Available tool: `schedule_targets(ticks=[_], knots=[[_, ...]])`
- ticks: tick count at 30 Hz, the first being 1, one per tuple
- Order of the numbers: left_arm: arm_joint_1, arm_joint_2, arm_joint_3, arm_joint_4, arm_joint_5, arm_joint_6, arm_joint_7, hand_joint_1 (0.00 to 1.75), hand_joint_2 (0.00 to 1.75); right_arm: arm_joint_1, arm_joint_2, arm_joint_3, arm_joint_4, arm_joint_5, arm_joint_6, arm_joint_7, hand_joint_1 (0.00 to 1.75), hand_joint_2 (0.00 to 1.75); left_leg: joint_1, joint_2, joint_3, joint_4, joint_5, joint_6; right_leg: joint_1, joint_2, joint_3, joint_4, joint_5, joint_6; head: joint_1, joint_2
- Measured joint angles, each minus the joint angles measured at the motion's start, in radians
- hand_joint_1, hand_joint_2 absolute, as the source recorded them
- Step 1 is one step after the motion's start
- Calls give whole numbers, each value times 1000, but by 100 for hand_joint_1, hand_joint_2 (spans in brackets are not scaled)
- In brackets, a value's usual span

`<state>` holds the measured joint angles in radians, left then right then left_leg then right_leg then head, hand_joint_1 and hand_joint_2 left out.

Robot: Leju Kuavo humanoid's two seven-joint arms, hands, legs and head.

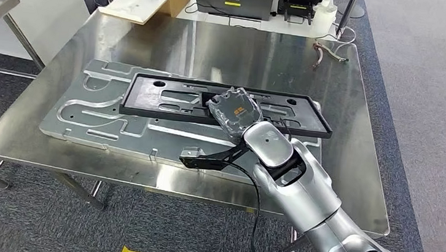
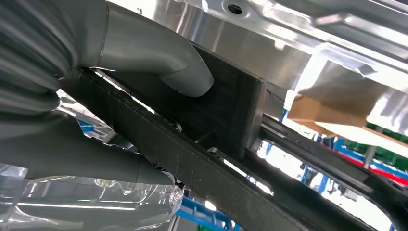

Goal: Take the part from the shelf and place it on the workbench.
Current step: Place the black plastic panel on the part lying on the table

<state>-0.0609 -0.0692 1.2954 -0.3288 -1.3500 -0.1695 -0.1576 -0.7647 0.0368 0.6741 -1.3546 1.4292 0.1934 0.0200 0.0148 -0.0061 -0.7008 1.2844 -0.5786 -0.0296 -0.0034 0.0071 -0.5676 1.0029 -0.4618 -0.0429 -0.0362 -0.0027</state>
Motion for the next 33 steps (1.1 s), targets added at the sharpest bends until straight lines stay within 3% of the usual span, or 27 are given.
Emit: schedule_targets(ticks=[1,2,4,6,9,10,12,14,15,16,17,19,20,22,25,26,29,30,33], knots=[[1,0,0,0,0,0,0,0,175,1,1,0,9,1,0,0,175,175,2,0,-13,-14,-1,-3,-1,1,16,0,-12,2,0,0],[2,0,0,0,0,0,0,0,175,1,3,0,19,2,-1,-1,175,175,5,1,-13,-56,23,-5,-2,1,33,0,-26,5,0,0],[4,0,1,0,0,0,0,0,175,1,9,0,45,5,-4,-5,175,175,7,3,1,-178,137,-2,-2,1,65,3,-55,14,0,0],[4,-1,3,0,0,2,1,0,175,1,17,1,71,6,-10,-8,175,175,4,7,14,-246,208,11,0,3,85,4,-81,28,0,0],[-1,-2,4,0,0,4,2,0,175,-4,33,0,95,6,-16,-13,175,175,2,6,33,-251,203,35,-1,5,93,32,-84,48,0,0],[-3,-3,4,0,1,5,2,0,175,-7,37,0,100,6,-18,-15,175,175,3,6,41,-253,199,42,-2,4,80,64,-80,53,0,0],[-10,-4,6,0,6,6,3,0,175,-11,45,0,113,6,-21,-19,175,175,4,4,55,-256,190,52,-4,1,20,162,-99,60,0,0],[-13,-4,8,0,11,9,5,0,175,-8,49,0,129,5,-23,-23,175,175,3,1,66,-257,177,57,-3,0,-61,261,-155,62,0,0],[-13,-4,9,0,12,10,7,0,175,-4,51,0,137,5,-23,-23,175,175,2,-1,73,-257,170,57,-3,0,-92,283,-175,62,0,0],[-12,-4,10,0,12,10,7,0,175,-1,51,0,145,5,-24,-24,175,175,1,-2,82,-257,162,57,-2,-1,-108,278,-174,59,0,0],[-12,-4,12,0,12,10,8,0,175,1,52,0,150,5,-24,-24,175,175,-2,-4,92,-257,155,57,-1,-1,-111,244,-146,55,0,0],[-12,-8,15,0,12,10,8,0,175,0,54,0,159,5,-24,-25,175,175,-6,-5,111,-258,141,56,8,-2,-87,123,-39,35,0,0],[-13,-11,16,0,12,10,8,0,175,-1,54,0,162,5,-25,-25,175,175,-7,-6,117,-258,136,54,14,-3,-75,71,-6,25,0,0],[-15,-16,19,0,12,10,8,0,175,-3,58,0,168,4,-26,-27,175,175,-7,-6,120,-260,129,46,22,-2,-62,19,24,10,1,0],[-14,-17,22,0,12,9,8,0,175,-5,64,-1,174,4,-29,-28,175,175,-10,-3,128,-267,123,50,19,3,-50,5,43,28,1,0],[-14,-17,22,0,12,8,8,0,175,-6,66,-1,177,4,-30,-29,131,131,-10,-2,133,-271,121,51,20,4,-49,6,42,31,1,0],[-15,-16,22,0,11,9,10,0,175,-6,73,-1,185,4,-34,-40,0,0,-9,-2,139,-276,119,46,20,6,-47,7,38,23,1,0],[-15,-16,22,0,10,10,11,0,175,-6,77,0,187,4,-35,-44,0,0,-9,-2,140,-278,119,45,20,6,-47,7,37,21,1,0],[-15,-16,22,0,14,6,14,0,44,-4,85,4,195,1,-36,-54,0,0,-9,-2,142,-281,119,44,20,6,-47,7,35,18,1,0]])
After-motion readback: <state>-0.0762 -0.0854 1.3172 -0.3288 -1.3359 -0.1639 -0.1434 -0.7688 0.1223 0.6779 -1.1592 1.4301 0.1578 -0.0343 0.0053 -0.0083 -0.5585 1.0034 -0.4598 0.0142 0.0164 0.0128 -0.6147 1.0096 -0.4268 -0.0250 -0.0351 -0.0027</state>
